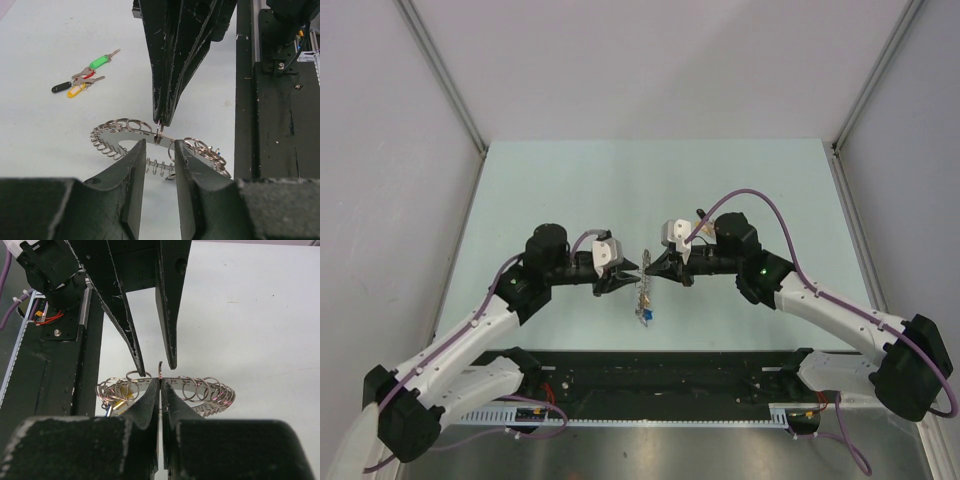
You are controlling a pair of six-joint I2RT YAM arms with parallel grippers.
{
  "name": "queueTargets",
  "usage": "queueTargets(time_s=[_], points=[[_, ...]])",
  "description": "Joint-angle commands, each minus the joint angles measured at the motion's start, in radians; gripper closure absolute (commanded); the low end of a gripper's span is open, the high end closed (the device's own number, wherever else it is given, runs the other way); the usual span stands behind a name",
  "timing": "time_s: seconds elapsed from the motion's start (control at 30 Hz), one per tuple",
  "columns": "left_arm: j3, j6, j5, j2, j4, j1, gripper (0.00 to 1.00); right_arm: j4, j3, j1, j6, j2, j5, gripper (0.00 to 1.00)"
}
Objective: Put the keys on the keyring
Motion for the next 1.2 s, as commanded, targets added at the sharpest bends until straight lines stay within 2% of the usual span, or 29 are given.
queueTargets(time_s=[0.0,0.33,0.6,0.73,1.17], points=[[0.043,-0.013,0.042,0.015,0.039,0.008,0.68,0.083,0.011,-0.001,0.007,-0.029,-0.025,1.0],[0.053,-0.014,0.054,0.031,0.028,0.007,0.79,0.077,0.013,-0.001,0.001,-0.022,-0.028,1.0],[0.063,-0.01,0.064,0.04,0.014,0.008,0.8,0.07,0.011,0.004,-0.008,-0.012,-0.031,1.0],[0.069,-0.003,0.073,0.048,0.003,0.008,0.86,0.071,0.013,0.007,-0.01,-0.014,-0.033,1.0],[0.078,-0.01,0.088,0.067,0.0,0.008,0.87,0.053,0.017,0.021,-0.028,0.0,-0.011,1.0]])
